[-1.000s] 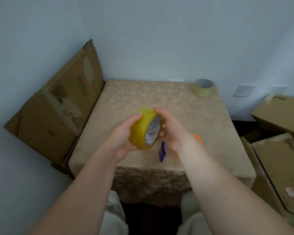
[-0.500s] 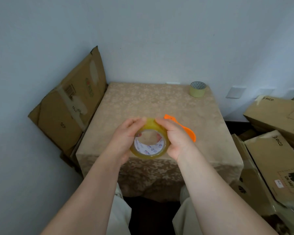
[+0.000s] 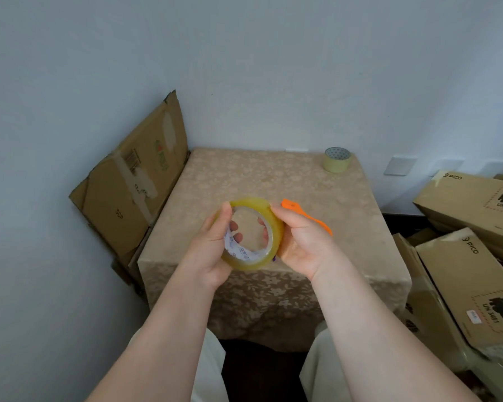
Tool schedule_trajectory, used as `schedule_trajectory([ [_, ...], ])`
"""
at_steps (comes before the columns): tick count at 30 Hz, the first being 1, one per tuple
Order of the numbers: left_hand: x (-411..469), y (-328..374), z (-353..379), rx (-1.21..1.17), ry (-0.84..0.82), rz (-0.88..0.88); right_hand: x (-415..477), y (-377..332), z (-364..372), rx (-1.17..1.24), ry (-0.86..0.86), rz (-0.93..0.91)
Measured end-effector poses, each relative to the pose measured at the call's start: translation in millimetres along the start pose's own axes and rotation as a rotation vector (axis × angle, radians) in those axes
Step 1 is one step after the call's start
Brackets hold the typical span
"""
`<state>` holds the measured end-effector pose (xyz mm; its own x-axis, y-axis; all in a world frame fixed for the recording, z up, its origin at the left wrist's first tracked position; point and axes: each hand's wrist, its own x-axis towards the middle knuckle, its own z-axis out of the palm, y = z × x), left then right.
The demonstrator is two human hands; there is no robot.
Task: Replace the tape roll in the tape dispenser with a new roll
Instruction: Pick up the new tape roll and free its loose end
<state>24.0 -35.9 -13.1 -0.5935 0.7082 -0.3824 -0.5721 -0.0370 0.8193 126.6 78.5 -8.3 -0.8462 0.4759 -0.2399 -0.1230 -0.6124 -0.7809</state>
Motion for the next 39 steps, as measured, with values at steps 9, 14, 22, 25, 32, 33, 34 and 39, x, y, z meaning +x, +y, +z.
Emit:
schedule_trajectory([
  [9, -8.6, -3.8, 10.3, -0.547, -0.001, -0.319, -13.4, 1.8, 6.7, 0.060, -0.031, 0.040],
  [14, -4.9, -4.8, 11.9, -0.592, 0.008, -0.401, -21.3, 2.6, 14.9, 0.029, -0.112, 0.020],
  [22, -15.1, -0.8, 8.0, -0.381, 0.023, -0.362, -18.9, 3.8, 19.4, 0.039, 0.077, 0.086],
  [25, -18.7, -2.4, 7.1, -0.272, -0.017, -0.324, -16.4, -0.3, 22.6, 0.081, 0.182, 0.103],
  [32, -24.2, -2.8, 11.5, -0.167, 0.004, -0.274, -16.7, -1.0, 25.4, 0.078, 0.142, 0.077],
  [33, -25.6, -2.5, 12.6, -0.160, -0.002, -0.262, -17.6, -1.1, 25.3, 0.076, 0.127, 0.076],
  [34, -27.4, -2.4, 13.5, -0.155, -0.010, -0.258, -18.9, -1.0, 25.2, 0.070, 0.114, 0.072],
  [39, -33.9, -1.0, 12.7, -0.125, -0.040, -0.291, -24.5, -1.2, 25.3, -0.010, 0.036, 0.045],
])
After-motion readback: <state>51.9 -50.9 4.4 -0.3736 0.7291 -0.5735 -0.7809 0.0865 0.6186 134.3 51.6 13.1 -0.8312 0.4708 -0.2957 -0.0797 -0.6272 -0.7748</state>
